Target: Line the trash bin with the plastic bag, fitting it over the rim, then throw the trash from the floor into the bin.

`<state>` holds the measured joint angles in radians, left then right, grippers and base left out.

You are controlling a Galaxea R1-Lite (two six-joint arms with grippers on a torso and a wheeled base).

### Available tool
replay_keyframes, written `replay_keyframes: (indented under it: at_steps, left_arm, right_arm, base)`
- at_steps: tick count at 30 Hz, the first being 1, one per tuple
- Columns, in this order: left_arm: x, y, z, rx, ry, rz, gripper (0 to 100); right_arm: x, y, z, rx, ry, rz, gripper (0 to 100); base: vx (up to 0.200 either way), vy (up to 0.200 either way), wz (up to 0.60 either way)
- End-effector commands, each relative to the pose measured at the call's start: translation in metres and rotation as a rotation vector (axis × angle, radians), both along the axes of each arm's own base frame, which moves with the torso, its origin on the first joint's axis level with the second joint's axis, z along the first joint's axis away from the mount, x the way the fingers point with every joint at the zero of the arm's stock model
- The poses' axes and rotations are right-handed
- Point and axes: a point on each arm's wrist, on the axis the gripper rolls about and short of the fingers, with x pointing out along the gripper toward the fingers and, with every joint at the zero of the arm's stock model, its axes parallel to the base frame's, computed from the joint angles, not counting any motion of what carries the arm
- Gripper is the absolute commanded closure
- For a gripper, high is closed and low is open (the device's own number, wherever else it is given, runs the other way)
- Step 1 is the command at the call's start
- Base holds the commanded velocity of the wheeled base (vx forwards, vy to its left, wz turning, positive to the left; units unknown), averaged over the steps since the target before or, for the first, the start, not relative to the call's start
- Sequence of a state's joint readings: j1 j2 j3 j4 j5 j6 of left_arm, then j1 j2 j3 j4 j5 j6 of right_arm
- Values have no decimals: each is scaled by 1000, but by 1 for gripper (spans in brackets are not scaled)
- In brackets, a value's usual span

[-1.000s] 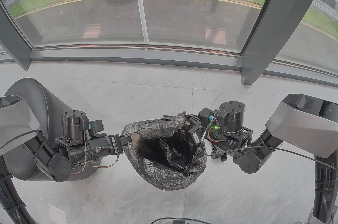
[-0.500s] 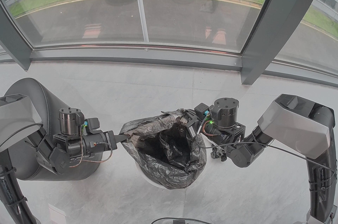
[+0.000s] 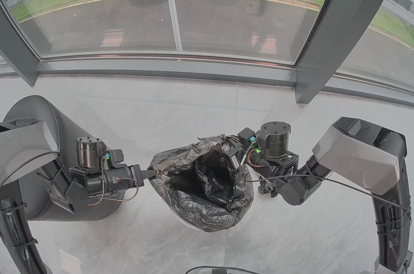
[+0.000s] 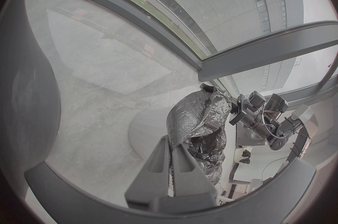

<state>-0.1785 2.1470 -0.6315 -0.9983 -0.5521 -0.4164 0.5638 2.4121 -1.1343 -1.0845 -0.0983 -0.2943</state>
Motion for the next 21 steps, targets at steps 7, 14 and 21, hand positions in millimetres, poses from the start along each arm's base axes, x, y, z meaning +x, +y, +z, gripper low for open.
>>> replay_keyframes:
  at_steps: [7, 14, 21]
  left_arm:
    - [-1, -2, -6, 8, 19, 2, 100]
    - [-2, -4, -5, 11, 15, -2, 0]
    - [-2, -4, -5, 6, 19, -2, 0]
  right_arm:
    - [-1, -1, -2, -6, 5, -19, 100]
    - [-1, -1, 0, 0, -1, -24, 0]
    - [-1, -1, 2, 3, -8, -25, 0]
  base:
    - [0, 0, 0]
    - [0, 0, 0]
    - [0, 0, 0]
